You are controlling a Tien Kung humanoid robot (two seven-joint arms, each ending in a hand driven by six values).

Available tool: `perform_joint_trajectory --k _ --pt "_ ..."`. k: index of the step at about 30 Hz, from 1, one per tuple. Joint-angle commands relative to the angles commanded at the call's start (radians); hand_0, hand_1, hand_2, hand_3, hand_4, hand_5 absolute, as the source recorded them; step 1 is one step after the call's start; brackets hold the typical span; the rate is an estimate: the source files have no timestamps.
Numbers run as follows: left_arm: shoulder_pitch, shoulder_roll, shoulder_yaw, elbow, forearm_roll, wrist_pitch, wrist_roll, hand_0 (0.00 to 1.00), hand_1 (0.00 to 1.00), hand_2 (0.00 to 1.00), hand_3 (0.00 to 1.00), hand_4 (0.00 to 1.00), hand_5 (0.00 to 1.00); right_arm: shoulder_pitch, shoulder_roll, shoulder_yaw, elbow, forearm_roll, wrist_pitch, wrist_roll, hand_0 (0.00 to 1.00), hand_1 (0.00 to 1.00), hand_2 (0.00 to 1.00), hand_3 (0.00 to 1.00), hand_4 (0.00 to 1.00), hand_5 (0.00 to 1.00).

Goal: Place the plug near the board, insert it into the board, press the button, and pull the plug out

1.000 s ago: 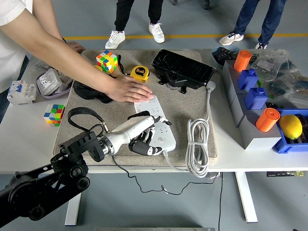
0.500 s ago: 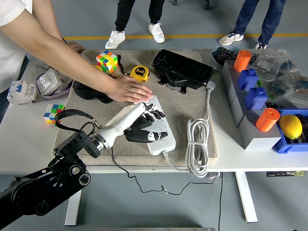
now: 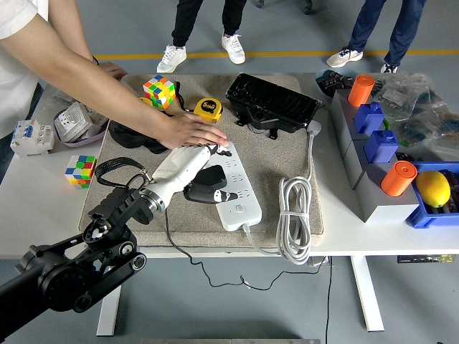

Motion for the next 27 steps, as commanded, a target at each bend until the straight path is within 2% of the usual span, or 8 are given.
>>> perform_joint_trajectory --k 5,11,12,17,18,24,25,27 --pt "-0.013 -0.016 -0.001 0.040 0.004 -0.007 0.014 0.583 0.676 0.728 0.775 0.998 0.476 0.000 0.001 0.008 0.004 -0.006 0.000 0.000 0.601 0.589 0.543 0.545 0.801 0.244" --pt "-0.025 -0.029 -0.001 0.075 0.010 -0.008 0.040 0.534 0.650 0.700 0.767 0.998 0.497 -0.001 0.003 0.012 0.004 -0.007 -0.001 0.000 0.600 0.589 0.544 0.545 0.801 0.243" --pt "-0.027 -0.030 -0.001 0.079 0.010 -0.007 0.042 0.471 0.602 0.628 0.722 0.998 0.524 -0.001 0.003 0.012 0.004 -0.007 -0.001 0.000 0.601 0.589 0.544 0.545 0.801 0.242" --pt "-0.037 -0.038 0.004 0.104 0.021 -0.017 0.062 0.471 0.602 0.628 0.722 0.998 0.524 -0.002 0.003 0.013 0.004 -0.009 -0.001 -0.001 0.601 0.589 0.544 0.545 0.801 0.242" --pt "-0.038 -0.039 0.005 0.110 0.021 -0.019 0.065 0.447 0.572 0.579 0.675 0.998 0.527 -0.002 0.003 0.013 0.004 -0.009 -0.001 -0.001 0.602 0.589 0.543 0.545 0.801 0.241" --pt "-0.043 -0.043 0.012 0.127 0.026 -0.013 0.064 0.447 0.572 0.579 0.675 0.998 0.527 0.000 0.003 0.013 0.005 -0.010 -0.001 -0.001 0.602 0.589 0.543 0.545 0.801 0.241" --pt "-0.044 -0.043 0.014 0.129 0.026 -0.009 0.062 0.395 0.525 0.531 0.598 0.988 0.503 0.000 0.004 0.014 0.005 -0.010 -0.001 -0.001 0.602 0.589 0.543 0.545 0.801 0.241" --pt "-0.046 -0.044 0.016 0.133 0.028 -0.003 0.058 0.395 0.525 0.531 0.598 0.988 0.503 -0.001 0.004 0.015 0.005 -0.011 -0.001 -0.001 0.602 0.589 0.543 0.545 0.801 0.241"
